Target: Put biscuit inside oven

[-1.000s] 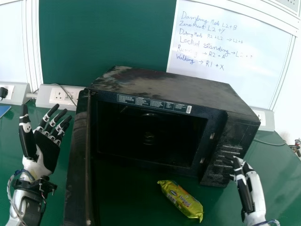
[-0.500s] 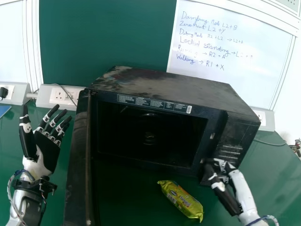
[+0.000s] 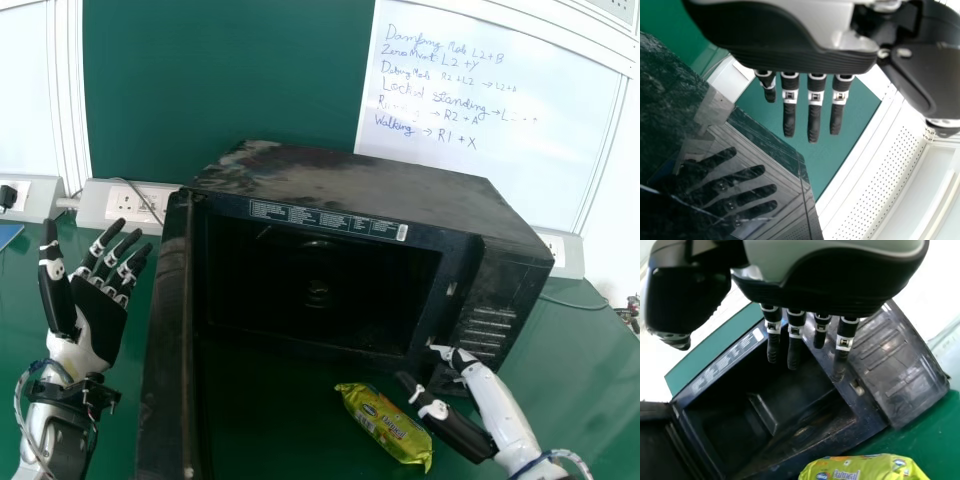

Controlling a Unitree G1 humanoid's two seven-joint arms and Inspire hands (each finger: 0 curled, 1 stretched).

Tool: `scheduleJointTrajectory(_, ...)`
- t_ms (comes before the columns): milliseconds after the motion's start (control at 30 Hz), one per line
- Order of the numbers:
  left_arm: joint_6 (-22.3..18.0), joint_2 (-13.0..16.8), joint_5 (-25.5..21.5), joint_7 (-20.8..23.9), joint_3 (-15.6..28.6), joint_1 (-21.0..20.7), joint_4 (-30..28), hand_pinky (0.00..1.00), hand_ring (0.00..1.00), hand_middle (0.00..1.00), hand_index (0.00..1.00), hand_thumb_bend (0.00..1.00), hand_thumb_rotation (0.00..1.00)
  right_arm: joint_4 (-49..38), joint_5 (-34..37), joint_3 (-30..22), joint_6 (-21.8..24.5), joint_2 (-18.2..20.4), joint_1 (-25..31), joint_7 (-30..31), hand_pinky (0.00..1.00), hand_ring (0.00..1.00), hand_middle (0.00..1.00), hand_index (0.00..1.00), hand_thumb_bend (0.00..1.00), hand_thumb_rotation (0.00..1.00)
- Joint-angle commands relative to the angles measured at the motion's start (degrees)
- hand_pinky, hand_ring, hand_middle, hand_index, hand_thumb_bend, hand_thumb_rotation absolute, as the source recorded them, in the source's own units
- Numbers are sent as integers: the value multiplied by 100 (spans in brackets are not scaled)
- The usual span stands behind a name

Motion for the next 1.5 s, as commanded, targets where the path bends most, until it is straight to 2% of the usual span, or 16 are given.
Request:
scheduleJointTrajectory(0,48,-2,-66,47,-8,-72,-39,83,78,78,83,74,39,-113,-269,103,78,-166,-96,168,69,80,85,88,90,31)
scheduleJointTrajectory(100,70,7,-40,73,-25,-80,-65,84,79,78,83,75,39,-258,-676,259,302,-287,-156,426,71,81,85,89,92,35)
scheduleJointTrajectory(300,27,21,66,69,-75,-76,-71,85,80,78,82,75,41,-454,-1132,489,712,-399,-389,952,74,85,87,89,94,34)
scheduleJointTrajectory(433,13,22,104,52,-78,-79,-45,85,80,79,83,76,41,-470,-1359,592,808,-511,-568,1366,79,88,88,90,93,34)
scheduleJointTrajectory(767,25,16,88,53,-60,-109,-48,84,78,77,81,77,39,-445,-1979,888,795,-644,-909,2038,83,88,87,88,94,32)
scheduleJointTrajectory(1300,146,58,-36,153,-29,-123,-153,82,77,76,81,75,40,-313,-2492,916,625,-819,-1200,2881,82,90,88,88,98,36)
scheduleJointTrajectory(1467,107,62,5,164,-14,-124,-103,82,77,77,83,76,39,-254,-2649,935,528,-831,-1279,3088,86,90,89,89,99,35)
